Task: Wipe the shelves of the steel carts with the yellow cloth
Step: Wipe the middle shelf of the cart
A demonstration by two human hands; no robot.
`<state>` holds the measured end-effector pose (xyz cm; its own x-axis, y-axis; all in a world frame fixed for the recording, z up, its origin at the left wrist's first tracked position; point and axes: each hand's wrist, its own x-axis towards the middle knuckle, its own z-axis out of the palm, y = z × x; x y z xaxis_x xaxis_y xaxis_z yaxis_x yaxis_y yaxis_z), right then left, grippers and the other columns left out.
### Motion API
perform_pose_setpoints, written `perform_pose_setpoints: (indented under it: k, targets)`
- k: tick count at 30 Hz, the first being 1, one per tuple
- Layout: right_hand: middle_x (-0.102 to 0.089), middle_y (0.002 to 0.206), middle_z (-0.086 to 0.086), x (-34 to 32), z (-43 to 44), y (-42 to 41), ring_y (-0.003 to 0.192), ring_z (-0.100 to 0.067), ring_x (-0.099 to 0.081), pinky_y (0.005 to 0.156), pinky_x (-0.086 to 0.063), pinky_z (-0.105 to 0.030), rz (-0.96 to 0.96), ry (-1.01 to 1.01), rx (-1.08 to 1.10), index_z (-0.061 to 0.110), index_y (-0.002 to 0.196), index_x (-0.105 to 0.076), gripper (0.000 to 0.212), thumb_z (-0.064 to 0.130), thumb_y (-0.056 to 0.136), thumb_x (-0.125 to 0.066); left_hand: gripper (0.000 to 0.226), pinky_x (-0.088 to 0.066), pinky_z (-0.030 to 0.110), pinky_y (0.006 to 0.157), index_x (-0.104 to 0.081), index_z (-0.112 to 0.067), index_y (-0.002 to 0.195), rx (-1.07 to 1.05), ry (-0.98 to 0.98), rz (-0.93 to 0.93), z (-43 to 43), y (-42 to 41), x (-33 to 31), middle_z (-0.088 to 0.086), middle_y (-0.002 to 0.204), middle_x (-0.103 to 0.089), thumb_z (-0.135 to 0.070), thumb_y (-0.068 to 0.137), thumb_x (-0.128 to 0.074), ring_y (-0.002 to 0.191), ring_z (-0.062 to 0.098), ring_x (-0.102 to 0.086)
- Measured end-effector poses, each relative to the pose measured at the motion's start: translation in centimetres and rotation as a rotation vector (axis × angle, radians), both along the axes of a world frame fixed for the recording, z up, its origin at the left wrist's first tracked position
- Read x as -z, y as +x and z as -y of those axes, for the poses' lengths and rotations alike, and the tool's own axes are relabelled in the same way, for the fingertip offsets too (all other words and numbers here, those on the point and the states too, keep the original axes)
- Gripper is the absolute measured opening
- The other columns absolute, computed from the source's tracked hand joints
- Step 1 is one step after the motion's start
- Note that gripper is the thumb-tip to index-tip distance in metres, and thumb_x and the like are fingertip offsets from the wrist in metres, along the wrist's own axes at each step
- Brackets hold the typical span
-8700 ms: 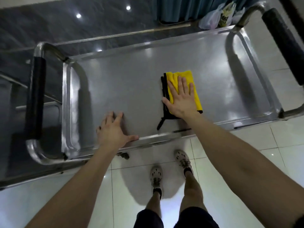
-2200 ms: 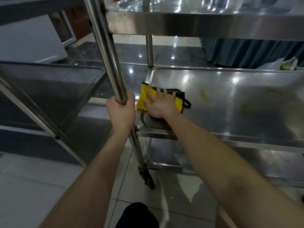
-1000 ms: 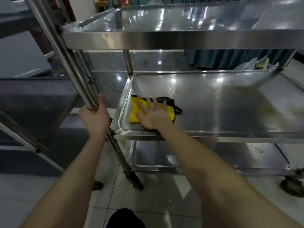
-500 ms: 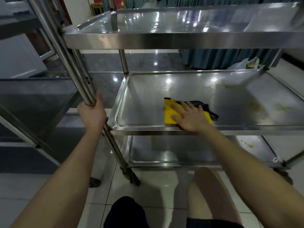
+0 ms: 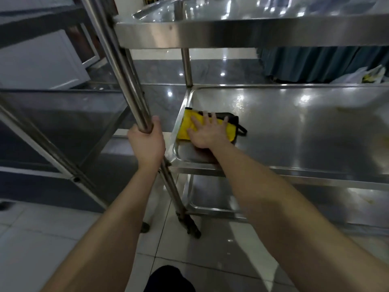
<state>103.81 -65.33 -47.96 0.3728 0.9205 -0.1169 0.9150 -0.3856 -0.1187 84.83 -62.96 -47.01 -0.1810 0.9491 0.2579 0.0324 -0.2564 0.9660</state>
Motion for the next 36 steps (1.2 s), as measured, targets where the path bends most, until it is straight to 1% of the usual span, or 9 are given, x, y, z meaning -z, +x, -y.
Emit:
perform_pose_setpoints:
  k: [8, 13, 16, 19, 21, 23, 26, 31, 36]
  targets:
    - [0.009, 0.18, 0.001, 1.9, 2.7, -7.6, 0.166, -0.03, 0.01, 0.122, 0.012, -0.076, -0.033, 0.025, -0.21, 0.046, 0.17, -0.003, 0.07, 0.071, 0.105, -0.013, 0.043, -0.049, 0.056, 0.05, -0.044, -0.024, 0.06, -0.028, 0.052, -0.022, 0.8, -0.2, -1.1, 0.024, 0.058, -0.047, -0.045, 0.089, -0.067, 0.053, 0.024, -0.05]
    - [0.003, 0.18, 0.01, 1.4, 7.5, -4.3, 0.166, -0.02, 0.006, 0.127, 0.008, -0.069, -0.063, 0.036, -0.215, 0.054, 0.167, -0.01, 0.065, 0.072, 0.104, -0.011, 0.037, -0.053, 0.06, 0.051, -0.049, -0.026, 0.061, 0.078, 0.003, 0.001, 1.1, -0.6, -1.6, 0.019, 0.057, -0.049, -0.043, 0.088, -0.068, 0.053, 0.028, -0.054]
    - [0.003, 0.18, 0.013, 1.3, 11.8, 1.0, 0.166, -0.019, 0.005, 0.128, 0.006, -0.068, -0.049, 0.025, -0.135, 0.057, 0.165, -0.013, 0.066, 0.077, 0.102, -0.014, 0.039, -0.057, 0.058, 0.052, -0.06, -0.012, 0.073, 0.126, -0.024, -0.043, 1.6, -0.8, -1.8, 0.023, 0.062, -0.058, -0.047, 0.089, -0.068, 0.054, 0.035, -0.065]
    - [0.003, 0.18, 0.011, 0.9, 17.8, 8.1, 0.167, -0.021, 0.003, 0.127, 0.004, -0.07, -0.013, 0.004, 0.049, 0.06, 0.165, -0.006, 0.067, 0.08, 0.101, -0.015, 0.039, -0.06, 0.045, 0.081, -0.065, -0.008, 0.099, -0.044, 0.013, -0.064, 3.4, -0.6, -2.3, 0.008, 0.087, -0.072, -0.045, 0.088, -0.074, 0.078, 0.013, -0.073]
    - [0.002, 0.18, 0.009, 0.6, 21.4, 12.1, 0.167, -0.023, 0.002, 0.127, 0.003, -0.072, 0.001, -0.011, 0.181, 0.061, 0.164, -0.002, 0.068, 0.081, 0.101, -0.015, 0.046, -0.053, 0.045, 0.094, -0.059, -0.003, 0.111, -0.299, 0.136, -0.101, 6.2, -0.1, -1.2, 0.012, 0.11, -0.063, -0.033, 0.083, -0.08, 0.099, 0.024, -0.063]
    - [0.002, 0.18, 0.008, 0.7, 23.2, 14.0, 0.167, -0.025, 0.001, 0.126, 0.001, -0.073, 0.023, -0.006, 0.254, 0.062, 0.163, 0.0, 0.068, 0.082, 0.1, -0.015, 0.035, -0.05, 0.049, 0.096, -0.058, -0.003, 0.11, -0.289, 0.399, -0.239, 10.4, 1.7, 0.4, 0.014, 0.111, -0.056, -0.021, 0.086, -0.076, 0.103, 0.034, -0.057]
    - [0.003, 0.181, 0.007, 1.0, 23.3, 13.6, 0.167, -0.025, 0.001, 0.125, -0.001, -0.075, 0.043, 0.011, 0.245, 0.057, 0.165, 0.003, 0.069, 0.079, 0.101, -0.014, 0.017, -0.048, 0.047, 0.092, -0.064, -0.009, 0.11, 0.189, 0.64, -0.579, 14.2, 7.0, 2.1, 0.01, 0.108, -0.062, -0.02, 0.096, -0.066, 0.103, 0.034, -0.059]
    - [-0.005, 0.18, 0.001, 1.2, 23.8, 13.6, 0.166, -0.025, 0.0, 0.126, 0.001, -0.073, 0.101, 0.04, 0.208, 0.055, 0.165, -0.012, 0.067, 0.078, 0.102, -0.014, 0.035, -0.045, 0.047, 0.106, -0.07, -0.008, 0.134, 0.461, 0.535, -1.009, 12.6, 13.8, 2.5, 0.019, 0.13, -0.068, -0.027, 0.109, -0.054, 0.119, 0.042, -0.061]
    - [-0.021, 0.174, -0.003, 1.1, 27.1, 18.5, 0.16, -0.031, -0.017, 0.129, -0.013, -0.062, 0.062, 0.058, 0.25, 0.059, 0.162, -0.016, 0.07, 0.085, 0.097, -0.018, 0.033, -0.045, 0.046, 0.103, -0.072, -0.019, 0.123, 0.427, 0.52, -1.192, 10.9, 14.0, 4.4, 0.014, 0.126, -0.068, -0.038, 0.105, -0.051, 0.118, 0.039, -0.06]
